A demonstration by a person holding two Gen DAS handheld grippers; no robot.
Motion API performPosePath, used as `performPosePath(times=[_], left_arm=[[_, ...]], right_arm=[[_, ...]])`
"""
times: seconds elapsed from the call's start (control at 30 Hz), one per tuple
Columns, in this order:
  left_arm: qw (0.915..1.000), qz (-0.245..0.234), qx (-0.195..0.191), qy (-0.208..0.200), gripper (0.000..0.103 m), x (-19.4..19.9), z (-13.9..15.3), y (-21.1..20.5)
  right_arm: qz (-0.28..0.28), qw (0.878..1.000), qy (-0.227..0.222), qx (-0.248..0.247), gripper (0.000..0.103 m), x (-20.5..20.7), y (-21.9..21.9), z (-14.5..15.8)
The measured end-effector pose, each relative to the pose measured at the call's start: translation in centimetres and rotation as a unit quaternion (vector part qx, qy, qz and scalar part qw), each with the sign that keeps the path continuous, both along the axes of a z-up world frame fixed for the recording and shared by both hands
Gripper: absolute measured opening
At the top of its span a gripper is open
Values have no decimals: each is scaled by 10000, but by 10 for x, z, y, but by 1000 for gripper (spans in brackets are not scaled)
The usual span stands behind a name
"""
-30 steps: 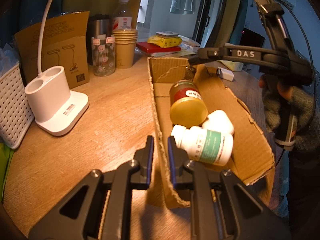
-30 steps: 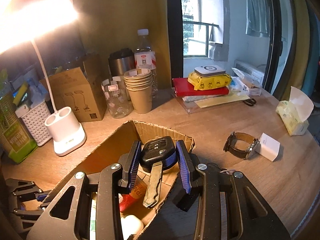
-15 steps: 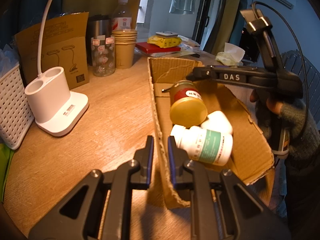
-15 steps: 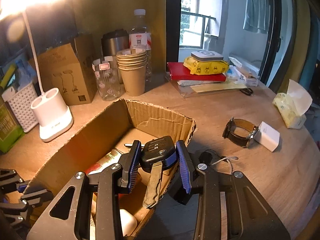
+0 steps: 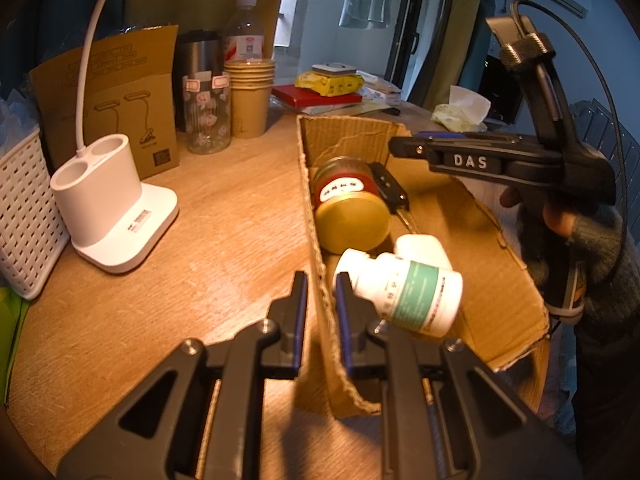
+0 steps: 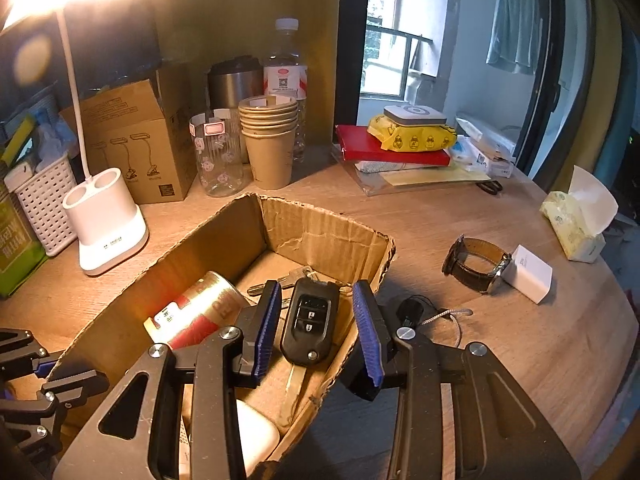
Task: Organize rigid objects
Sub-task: 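Lower the car key into the box and open the right gripper, then withdraw the right gripper from the box toward the table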
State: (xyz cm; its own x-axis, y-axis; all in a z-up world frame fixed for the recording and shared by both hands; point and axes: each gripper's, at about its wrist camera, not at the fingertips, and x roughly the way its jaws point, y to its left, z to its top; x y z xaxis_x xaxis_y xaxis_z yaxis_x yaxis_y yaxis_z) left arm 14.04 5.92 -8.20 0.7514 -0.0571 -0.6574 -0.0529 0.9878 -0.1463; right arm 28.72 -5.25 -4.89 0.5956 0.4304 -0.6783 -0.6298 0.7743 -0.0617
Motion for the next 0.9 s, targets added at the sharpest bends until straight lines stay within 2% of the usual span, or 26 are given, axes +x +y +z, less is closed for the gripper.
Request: performPosePath(times=[0.53,0.9], left_arm=[[10000,0,-4,1,15,0,0,0],[10000,0,-3,1,15,0,0,0]], right_arm=[[-32,9998,-31,207,42,-3,-12,11],[-337,9986,-137,395,46,5,-40,24]])
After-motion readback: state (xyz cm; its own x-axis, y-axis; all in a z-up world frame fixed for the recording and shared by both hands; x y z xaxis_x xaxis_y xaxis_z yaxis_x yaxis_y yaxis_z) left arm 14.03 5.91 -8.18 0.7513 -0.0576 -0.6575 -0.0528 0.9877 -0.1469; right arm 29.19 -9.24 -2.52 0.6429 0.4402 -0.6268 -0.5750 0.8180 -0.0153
